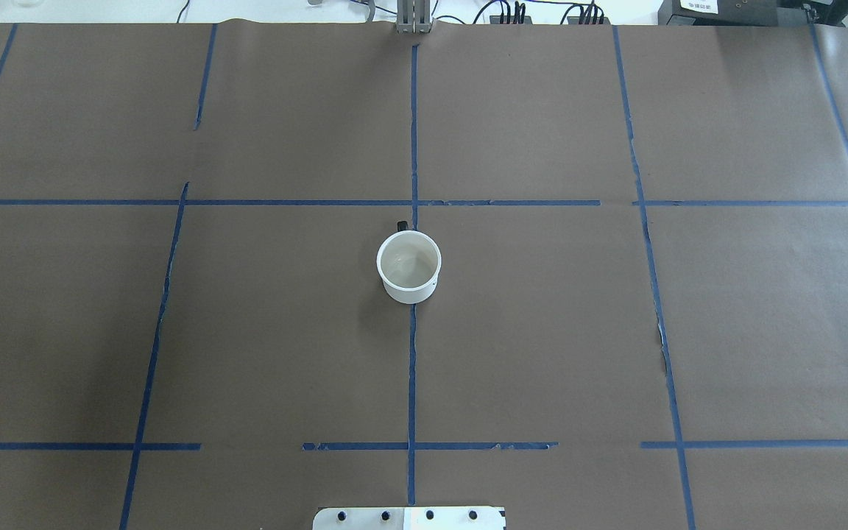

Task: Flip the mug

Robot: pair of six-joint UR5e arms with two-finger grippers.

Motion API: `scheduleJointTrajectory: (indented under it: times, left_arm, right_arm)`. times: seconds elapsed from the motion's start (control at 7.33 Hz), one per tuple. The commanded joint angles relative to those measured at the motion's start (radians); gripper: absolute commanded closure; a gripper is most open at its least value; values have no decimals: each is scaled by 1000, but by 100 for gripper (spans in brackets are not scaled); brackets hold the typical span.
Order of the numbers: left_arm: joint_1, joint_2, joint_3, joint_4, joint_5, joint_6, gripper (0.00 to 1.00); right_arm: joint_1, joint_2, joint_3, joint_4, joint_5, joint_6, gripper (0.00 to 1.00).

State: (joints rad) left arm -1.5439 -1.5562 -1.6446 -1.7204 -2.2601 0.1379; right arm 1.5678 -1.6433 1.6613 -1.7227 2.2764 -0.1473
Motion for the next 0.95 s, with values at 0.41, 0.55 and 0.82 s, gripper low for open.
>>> scheduleJointTrajectory:
  times: [0.41,0.55,0.82]
  left_arm:
    - [-27,15,12,150,-99,20,0]
    - [-27,15,23,151,-99,19,0]
    - [-27,16,38,185,-99,19,0]
  right_arm:
    - [0,0,0,0,0,0,0]
    - [0,0,0,0,0,0,0]
    - [0,-1,0,0,0,0,0]
